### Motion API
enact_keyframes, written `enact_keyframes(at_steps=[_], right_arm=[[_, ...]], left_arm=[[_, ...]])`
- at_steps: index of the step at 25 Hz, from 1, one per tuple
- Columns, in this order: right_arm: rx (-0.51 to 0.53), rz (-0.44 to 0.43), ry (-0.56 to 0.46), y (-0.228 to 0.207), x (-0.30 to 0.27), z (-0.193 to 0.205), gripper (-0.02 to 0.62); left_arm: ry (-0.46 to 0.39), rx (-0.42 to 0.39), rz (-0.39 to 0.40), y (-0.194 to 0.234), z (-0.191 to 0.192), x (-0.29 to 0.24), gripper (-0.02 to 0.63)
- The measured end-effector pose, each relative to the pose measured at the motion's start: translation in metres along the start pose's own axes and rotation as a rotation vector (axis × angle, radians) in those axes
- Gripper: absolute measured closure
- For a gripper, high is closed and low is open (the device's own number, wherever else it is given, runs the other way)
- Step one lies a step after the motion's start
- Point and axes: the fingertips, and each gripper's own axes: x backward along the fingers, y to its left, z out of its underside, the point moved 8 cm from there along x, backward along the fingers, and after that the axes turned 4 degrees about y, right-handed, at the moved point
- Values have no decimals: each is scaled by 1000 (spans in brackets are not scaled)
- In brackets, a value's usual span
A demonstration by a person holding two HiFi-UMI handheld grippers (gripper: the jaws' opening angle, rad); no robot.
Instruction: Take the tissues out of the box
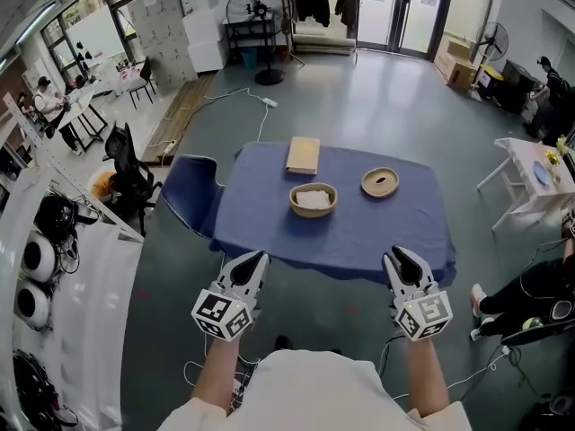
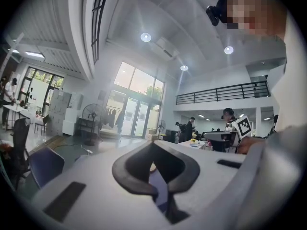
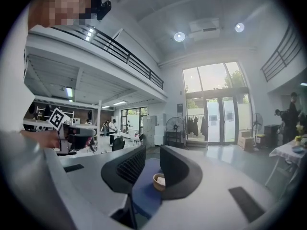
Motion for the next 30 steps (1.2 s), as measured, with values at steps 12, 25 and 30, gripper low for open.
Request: enact_keyframes(at_steps=[12,25,30], right_arm=[[-21,45,20,51,-47,10,484],[-45,108,40,93,-83,24,492],[-47,108,52,79,-104,35,492]], left_arm=[[34,-8,53,69,11,14,600],[69,-13,120,130,22,20,600],[75,-2,120,146,32,-3,600]])
